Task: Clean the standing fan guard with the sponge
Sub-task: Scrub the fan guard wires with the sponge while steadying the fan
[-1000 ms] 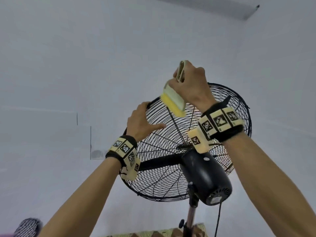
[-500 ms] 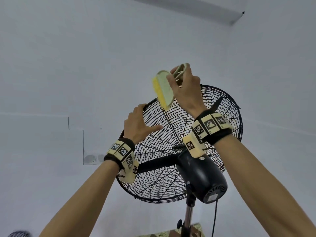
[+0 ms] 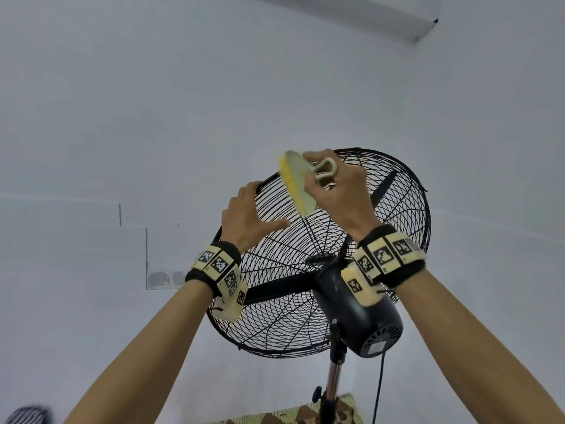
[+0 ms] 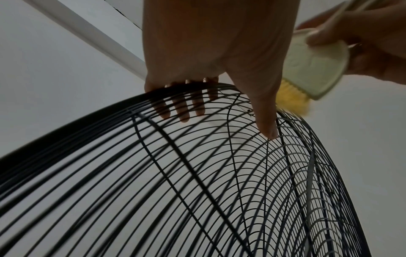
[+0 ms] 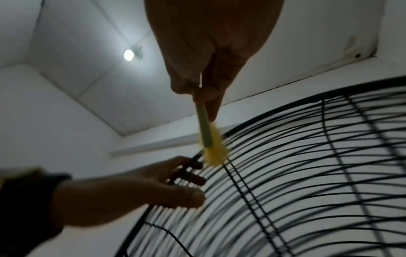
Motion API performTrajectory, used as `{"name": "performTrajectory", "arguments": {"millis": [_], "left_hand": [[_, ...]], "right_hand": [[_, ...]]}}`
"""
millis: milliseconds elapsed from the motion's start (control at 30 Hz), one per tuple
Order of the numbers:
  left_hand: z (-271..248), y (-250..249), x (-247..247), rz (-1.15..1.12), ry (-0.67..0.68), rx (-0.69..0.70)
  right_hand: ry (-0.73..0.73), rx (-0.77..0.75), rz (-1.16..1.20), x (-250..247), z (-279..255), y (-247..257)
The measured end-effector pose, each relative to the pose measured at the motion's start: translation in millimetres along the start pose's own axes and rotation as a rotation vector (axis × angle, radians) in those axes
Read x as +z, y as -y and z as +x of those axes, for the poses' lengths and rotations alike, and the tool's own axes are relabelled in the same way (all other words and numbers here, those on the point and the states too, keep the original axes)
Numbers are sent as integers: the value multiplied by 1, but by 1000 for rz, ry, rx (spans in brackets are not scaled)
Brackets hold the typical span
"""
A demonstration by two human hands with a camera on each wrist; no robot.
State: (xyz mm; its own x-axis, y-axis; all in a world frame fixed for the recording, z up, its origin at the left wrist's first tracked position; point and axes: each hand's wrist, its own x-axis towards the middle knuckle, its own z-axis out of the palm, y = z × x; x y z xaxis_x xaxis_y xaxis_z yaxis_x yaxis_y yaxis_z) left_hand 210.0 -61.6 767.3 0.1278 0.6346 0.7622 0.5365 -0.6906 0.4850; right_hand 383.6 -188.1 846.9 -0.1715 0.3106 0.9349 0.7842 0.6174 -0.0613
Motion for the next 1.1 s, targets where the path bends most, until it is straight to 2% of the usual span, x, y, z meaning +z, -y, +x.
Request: {"name": "performTrajectory", "arguments": {"millis": [133, 233, 333, 433, 533, 633, 733, 833, 933, 1033, 1100], "left_hand": [[-1, -2, -1, 3, 1, -9], [-1, -4, 0, 7, -4, -12], [0, -4, 1, 11, -6, -12], [0, -2, 0, 12, -2, -19], [-2, -3, 0, 19, -9, -23], [-2, -5, 1, 22, -11, -11], [-2, -4, 1, 24, -4, -16], [-2, -3, -2, 26, 1, -25], [-4, -5, -4, 25, -1, -31], [-4, -9, -2, 28, -6, -20], [-4, -10, -1, 33, -11, -16]], "right_hand": [[22, 37, -78, -10, -19, -3], [-24, 11, 12, -13, -16, 3], [65, -7, 34, -9, -19, 2], [129, 4, -48, -7, -25, -8], [53, -29, -137, -9, -27, -9], [-46, -37, 7, -7, -29, -5], [40, -37, 45, -4, -40, -10], [117, 42, 38, -7, -65, -25], [102, 110, 51, -11, -88, -27], [0, 58, 94, -9, -91, -23], [19, -17, 70, -3, -89, -24]]}}
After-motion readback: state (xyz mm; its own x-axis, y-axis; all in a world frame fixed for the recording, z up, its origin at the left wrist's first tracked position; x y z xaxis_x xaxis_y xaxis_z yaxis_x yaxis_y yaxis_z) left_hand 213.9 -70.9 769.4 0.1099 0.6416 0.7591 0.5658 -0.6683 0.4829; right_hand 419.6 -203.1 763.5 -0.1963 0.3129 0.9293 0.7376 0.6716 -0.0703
